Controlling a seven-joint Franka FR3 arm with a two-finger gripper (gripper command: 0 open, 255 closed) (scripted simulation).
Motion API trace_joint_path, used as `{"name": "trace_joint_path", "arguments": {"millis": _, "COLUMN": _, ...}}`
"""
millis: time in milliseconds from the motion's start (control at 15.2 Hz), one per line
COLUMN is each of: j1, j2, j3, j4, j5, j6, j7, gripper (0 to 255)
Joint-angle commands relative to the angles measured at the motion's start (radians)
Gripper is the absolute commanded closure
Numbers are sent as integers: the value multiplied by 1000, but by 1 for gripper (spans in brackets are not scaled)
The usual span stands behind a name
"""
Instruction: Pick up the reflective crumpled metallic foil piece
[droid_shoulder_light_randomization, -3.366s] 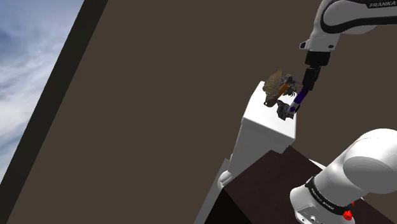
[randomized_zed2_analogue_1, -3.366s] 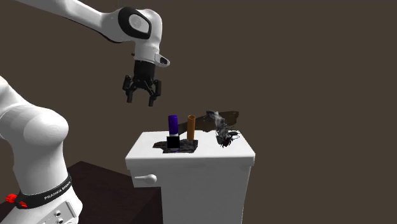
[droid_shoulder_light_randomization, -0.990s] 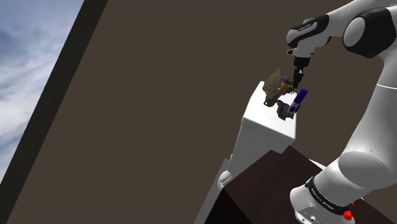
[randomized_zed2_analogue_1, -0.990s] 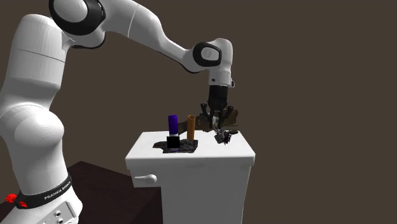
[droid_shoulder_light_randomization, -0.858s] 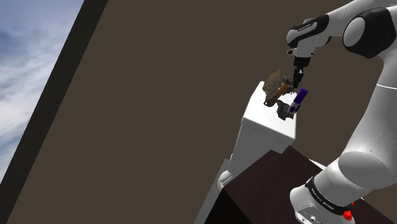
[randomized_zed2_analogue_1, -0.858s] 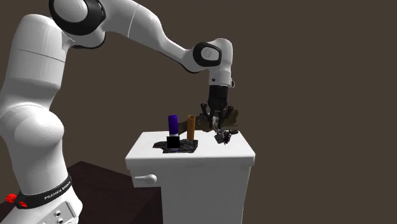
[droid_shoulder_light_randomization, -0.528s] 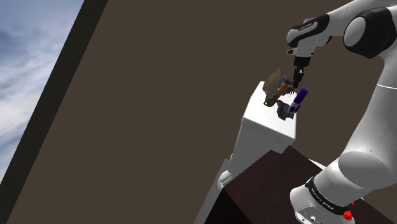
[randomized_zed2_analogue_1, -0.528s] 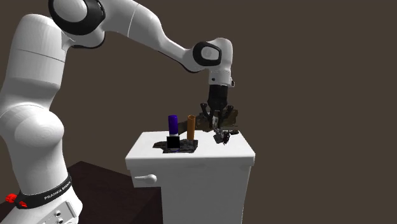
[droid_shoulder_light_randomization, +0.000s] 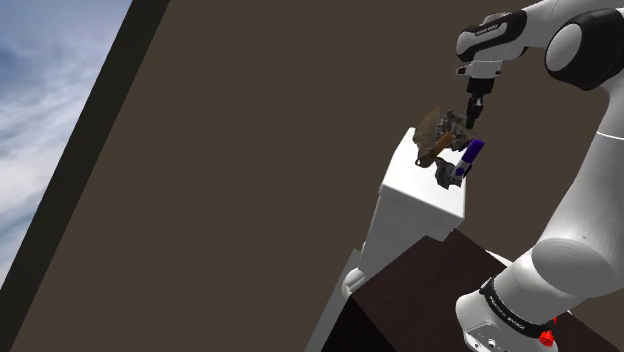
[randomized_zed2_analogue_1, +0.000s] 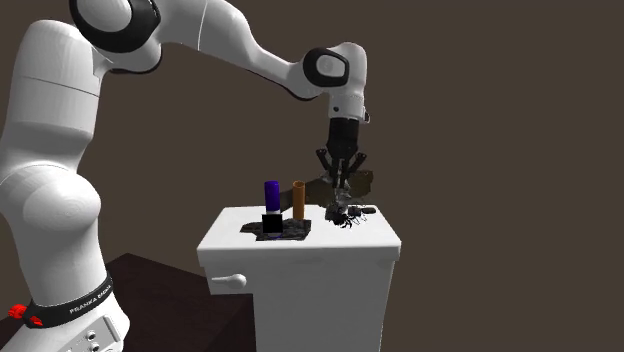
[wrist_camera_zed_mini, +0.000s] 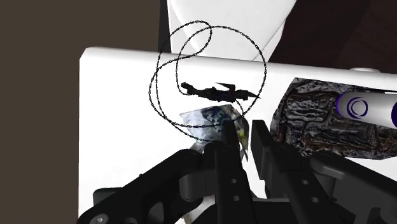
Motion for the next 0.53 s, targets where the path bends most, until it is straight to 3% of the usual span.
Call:
{"name": "trace_joint_path", "arguments": {"millis": 0, "j1": 2, "j2": -10, "j3": -2, "j4": 16, "j5": -6, "j6": -25, "j7": 0, "gripper": 255}}
{"name": "trace_joint_path", "arguments": {"millis": 462, "j1": 1, "j2": -20, "j3": -6, "j4": 74, "j5": -11, "j6": -90, "j7": -5, "gripper": 255}}
